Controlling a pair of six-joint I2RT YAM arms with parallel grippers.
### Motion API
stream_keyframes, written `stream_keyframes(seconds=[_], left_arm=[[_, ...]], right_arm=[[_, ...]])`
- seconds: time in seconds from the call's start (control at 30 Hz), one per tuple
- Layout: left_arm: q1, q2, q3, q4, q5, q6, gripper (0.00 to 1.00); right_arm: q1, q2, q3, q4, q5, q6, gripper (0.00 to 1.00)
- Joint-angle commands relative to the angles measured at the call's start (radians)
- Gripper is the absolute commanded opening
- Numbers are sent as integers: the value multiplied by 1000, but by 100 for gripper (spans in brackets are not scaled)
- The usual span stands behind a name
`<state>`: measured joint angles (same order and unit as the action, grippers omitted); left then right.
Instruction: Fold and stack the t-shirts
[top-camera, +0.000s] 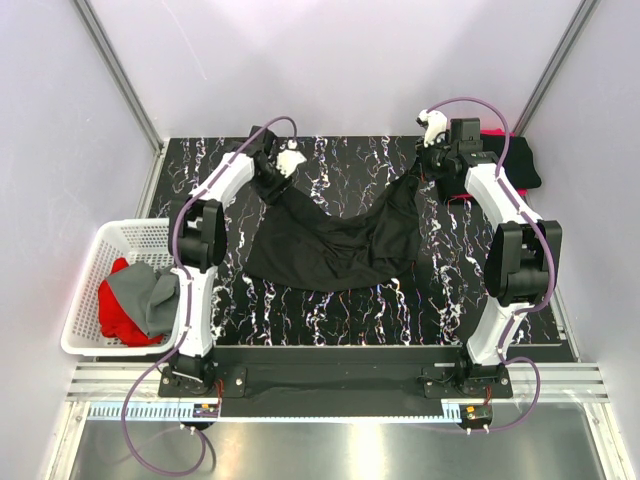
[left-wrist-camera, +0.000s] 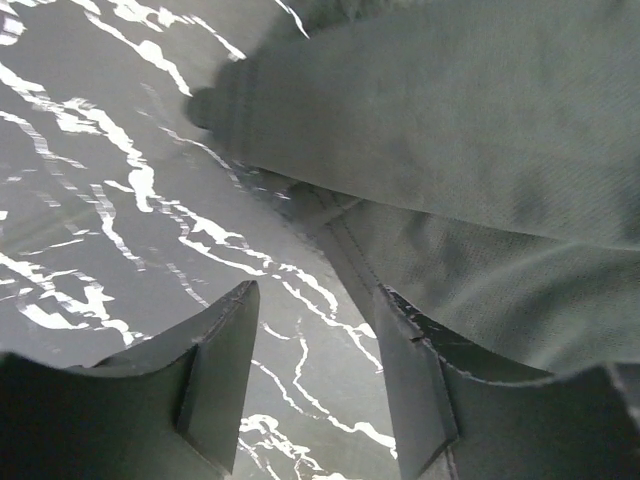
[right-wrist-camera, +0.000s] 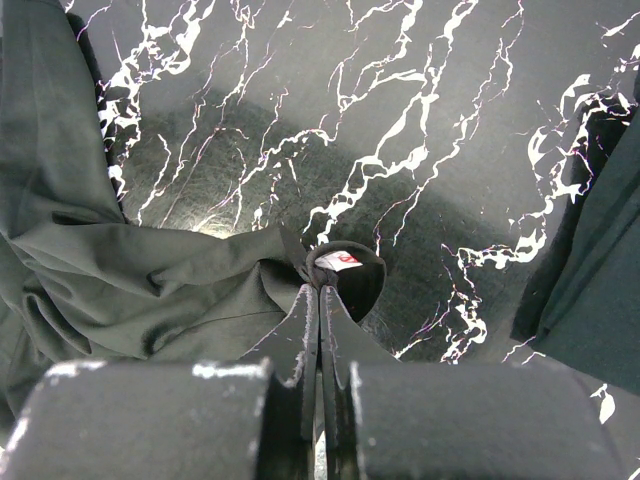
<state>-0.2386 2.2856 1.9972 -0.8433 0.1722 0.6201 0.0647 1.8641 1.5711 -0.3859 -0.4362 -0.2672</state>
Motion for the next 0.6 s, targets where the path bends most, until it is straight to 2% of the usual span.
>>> stream_keyframes(seconds=[0.0, 0.37, 0.57], left_arm=[[-2, 26, 75, -34, 23, 33, 52], [-5, 95, 190, -74, 30, 38, 50], [-16, 126, 216, -99, 41, 53, 43]], right_arm=[[3, -34, 9, 36, -4, 3, 0], [3, -16, 29, 36, 4, 3, 0], [3, -13, 27, 38, 8, -3, 0]])
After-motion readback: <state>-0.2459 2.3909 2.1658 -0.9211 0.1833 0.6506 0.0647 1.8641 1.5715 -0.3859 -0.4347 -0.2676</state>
